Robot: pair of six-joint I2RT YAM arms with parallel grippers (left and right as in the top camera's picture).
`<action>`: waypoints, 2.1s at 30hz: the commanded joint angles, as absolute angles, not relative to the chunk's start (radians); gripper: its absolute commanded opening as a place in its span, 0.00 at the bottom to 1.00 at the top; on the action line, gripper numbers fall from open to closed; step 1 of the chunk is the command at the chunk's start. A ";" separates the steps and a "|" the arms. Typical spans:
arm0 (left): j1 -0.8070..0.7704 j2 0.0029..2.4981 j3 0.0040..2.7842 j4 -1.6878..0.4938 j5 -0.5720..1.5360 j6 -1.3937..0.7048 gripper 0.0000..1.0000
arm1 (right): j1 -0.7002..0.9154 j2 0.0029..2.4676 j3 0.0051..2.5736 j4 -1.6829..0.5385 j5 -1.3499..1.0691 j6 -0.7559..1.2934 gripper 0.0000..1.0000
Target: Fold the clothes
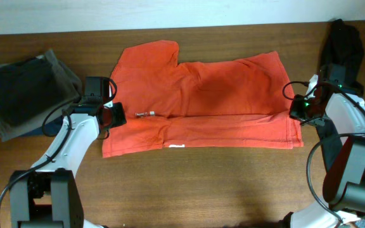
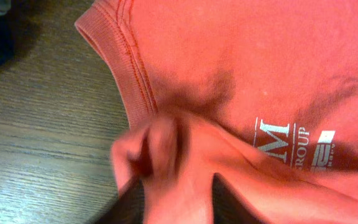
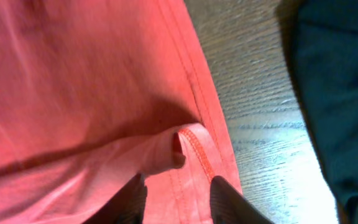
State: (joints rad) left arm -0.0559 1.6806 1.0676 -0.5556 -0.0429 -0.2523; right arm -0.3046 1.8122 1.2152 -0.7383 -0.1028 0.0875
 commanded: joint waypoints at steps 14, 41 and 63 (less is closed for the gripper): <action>-0.049 1.694 1.064 -0.650 -0.060 -0.258 0.60 | -0.299 1.841 1.191 -0.823 -0.094 0.086 0.41; -0.050 1.694 1.064 -0.707 -0.038 -0.258 0.60 | -0.241 1.850 1.187 -0.559 -0.136 0.128 0.22; -0.049 1.694 1.065 -0.722 -0.015 -0.257 0.70 | -0.199 1.997 1.257 -0.634 -0.118 0.159 0.22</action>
State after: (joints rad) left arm -0.0559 1.6806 1.0676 -0.7254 -0.0265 -0.2577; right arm -0.2039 1.9705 1.2438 -0.5873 -0.1326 0.1524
